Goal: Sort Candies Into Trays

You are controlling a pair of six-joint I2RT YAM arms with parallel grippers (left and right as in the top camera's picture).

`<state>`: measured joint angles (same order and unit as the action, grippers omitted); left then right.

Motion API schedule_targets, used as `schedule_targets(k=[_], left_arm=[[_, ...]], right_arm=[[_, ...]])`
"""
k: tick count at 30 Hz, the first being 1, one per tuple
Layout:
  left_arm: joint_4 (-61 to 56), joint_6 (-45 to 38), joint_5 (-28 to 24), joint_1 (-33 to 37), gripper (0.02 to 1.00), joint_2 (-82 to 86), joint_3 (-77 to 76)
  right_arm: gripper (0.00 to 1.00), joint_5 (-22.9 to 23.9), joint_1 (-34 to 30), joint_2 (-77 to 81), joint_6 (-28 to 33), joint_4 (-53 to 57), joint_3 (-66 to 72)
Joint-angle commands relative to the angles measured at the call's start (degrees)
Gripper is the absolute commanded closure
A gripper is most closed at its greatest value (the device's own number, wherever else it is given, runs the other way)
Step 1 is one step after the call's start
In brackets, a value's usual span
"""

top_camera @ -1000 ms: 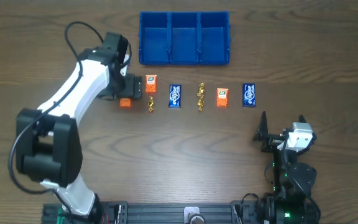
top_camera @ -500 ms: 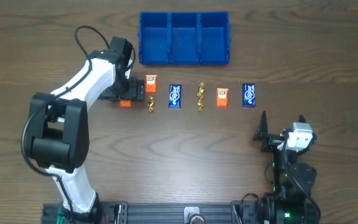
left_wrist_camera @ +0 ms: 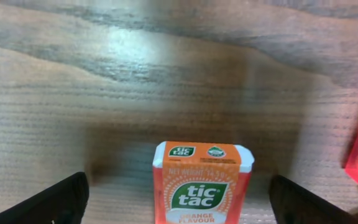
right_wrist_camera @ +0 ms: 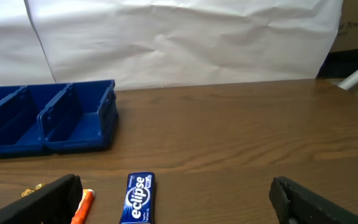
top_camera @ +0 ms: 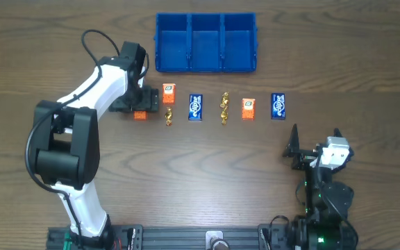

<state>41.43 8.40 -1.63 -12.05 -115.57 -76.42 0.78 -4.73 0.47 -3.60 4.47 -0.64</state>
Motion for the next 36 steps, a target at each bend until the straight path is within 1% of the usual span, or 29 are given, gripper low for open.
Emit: schedule_targets(k=[1,3,5,7,9,16,19,22,23,25,29,33,36], left_arm=[[-0.1,1.1,0.5,-0.7,0.279,-1.3,-0.8],[-0.1,1.1,0.6,-1.1,0.454,-1.3,-0.8],[-0.1,1.2,0.6,-1.1,0.577,-1.3,-0.8],[0.2,2.2,0.6,-1.1,0.673,-1.3,-0.8],[0.3,2.4,0.5,-1.1,0.706,-1.3,-0.8],[0.3,4.2,0.2,-1.1,0.735,-1.0,-0.9],[1.0,6.8,0.1,-1.5,0.748,0.8,-2.3],[3.1,9.6,0.7,-3.2,0.759,4.3,-6.9],[4.3,10.3,1.7,-4.0,0.759,5.2,-9.2],[7.9,12.3,5.5,-6.1,0.757,6.1,-16.9],[13.6,12.4,10.2,-8.6,0.752,3.5,-34.6],[18.9,12.4,11.1,-8.8,0.763,-3.5,-51.8],[22.2,12.4,11.2,-8.8,0.768,-9.5,-60.9]], right_arm=[[0.001,-0.5,0.3,-0.3,0.7,0.2,0.2],[0.001,-0.5,0.3,-0.3,0.7,0.2,0.2],[0.001,-0.5,0.3,-0.3,0.7,0.2,0.2],[0.001,-0.5,0.3,-0.3,0.7,0.2,0.2],[0.001,-0.5,0.3,-0.3,0.7,0.2,0.2],[0.001,-0.5,0.3,-0.3,0.7,0.2,0.2],[0.001,-0.5,0.3,-0.3,0.7,0.2,0.2],[0.001,-0.5,0.3,-0.3,0.7,0.2,0.2],[0.001,-0.5,0.3,-0.3,0.7,0.2,0.2],[0.001,-0.5,0.3,-0.3,0.7,0.2,0.2],[0.001,-0.5,0.3,-0.3,0.7,0.2,0.2],[0.001,-0.5,0.3,-0.3,0.7,0.2,0.2],[0.001,-0.5,0.3,-0.3,0.7,0.2,0.2]])
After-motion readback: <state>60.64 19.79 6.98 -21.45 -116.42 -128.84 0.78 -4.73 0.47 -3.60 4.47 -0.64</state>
